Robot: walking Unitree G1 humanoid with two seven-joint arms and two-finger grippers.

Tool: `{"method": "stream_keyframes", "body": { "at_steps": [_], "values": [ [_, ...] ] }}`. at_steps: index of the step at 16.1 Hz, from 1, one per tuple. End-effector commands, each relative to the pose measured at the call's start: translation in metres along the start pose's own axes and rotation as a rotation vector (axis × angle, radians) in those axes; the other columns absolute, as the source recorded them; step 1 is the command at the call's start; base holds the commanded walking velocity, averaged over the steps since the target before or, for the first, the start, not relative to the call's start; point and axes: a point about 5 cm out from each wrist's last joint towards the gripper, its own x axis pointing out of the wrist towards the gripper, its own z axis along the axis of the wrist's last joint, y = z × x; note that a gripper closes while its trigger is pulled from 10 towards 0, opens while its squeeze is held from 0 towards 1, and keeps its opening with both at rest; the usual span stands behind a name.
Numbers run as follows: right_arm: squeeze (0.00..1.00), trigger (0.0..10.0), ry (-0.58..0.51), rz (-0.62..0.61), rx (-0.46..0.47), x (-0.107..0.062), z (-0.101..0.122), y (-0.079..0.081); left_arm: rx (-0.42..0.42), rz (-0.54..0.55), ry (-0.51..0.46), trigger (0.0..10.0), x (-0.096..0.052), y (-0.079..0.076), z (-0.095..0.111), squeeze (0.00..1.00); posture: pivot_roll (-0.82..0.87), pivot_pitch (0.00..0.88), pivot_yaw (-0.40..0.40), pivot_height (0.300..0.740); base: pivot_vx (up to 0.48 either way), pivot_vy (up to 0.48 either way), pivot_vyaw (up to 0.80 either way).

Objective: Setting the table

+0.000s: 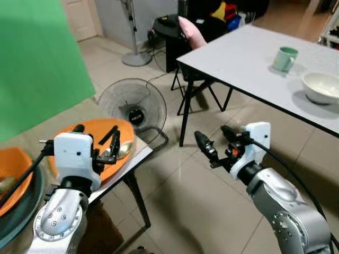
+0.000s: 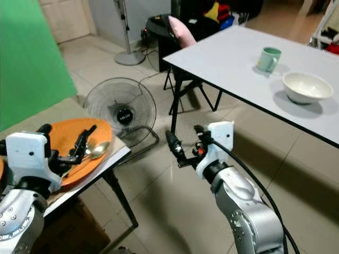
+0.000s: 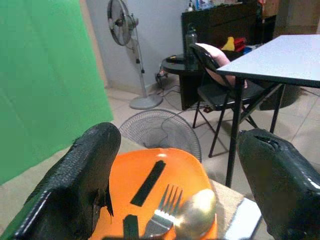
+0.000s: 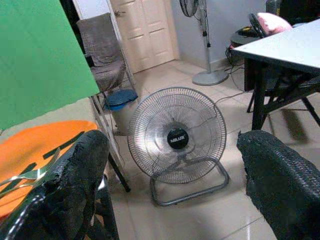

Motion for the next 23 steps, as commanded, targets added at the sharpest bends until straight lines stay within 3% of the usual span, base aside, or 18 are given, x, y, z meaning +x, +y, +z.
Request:
{"method": "stream_keyframes", "body": {
  "at_steps": [1,8,16,23],
  "values": [
    [0.0,10.0,-0.002,-0.014,-0.007,-0.002,0.002,-0.003,0.013,-0.003,0.002,10.0,0.001,-0.001,0.0,0.0,-0.04,0.015,0.063,0.74,0.0,0.0,0.0],
    [0.0,10.0,-0.012,-0.021,-0.014,0.0,0.005,-0.004,0.007,0.007,-0.008,10.0,0.003,0.001,0.002,0.0,-0.03,0.014,0.062,0.74,0.0,0.0,0.0],
    [0.0,10.0,-0.017,-0.029,-0.004,0.001,0.005,-0.004,0.013,0.002,-0.033,10.0,0.006,0.003,0.008,0.0,-0.03,0.013,0.063,0.74,0.0,0.421,-0.76],
    [0.0,10.0,-0.003,0.006,-0.009,0.003,0.004,-0.001,0.022,-0.011,-0.049,10.0,0.004,-0.002,0.014,0.0,-0.02,0.015,0.05,0.74,0.0,0.13,0.0]
  ]
}}
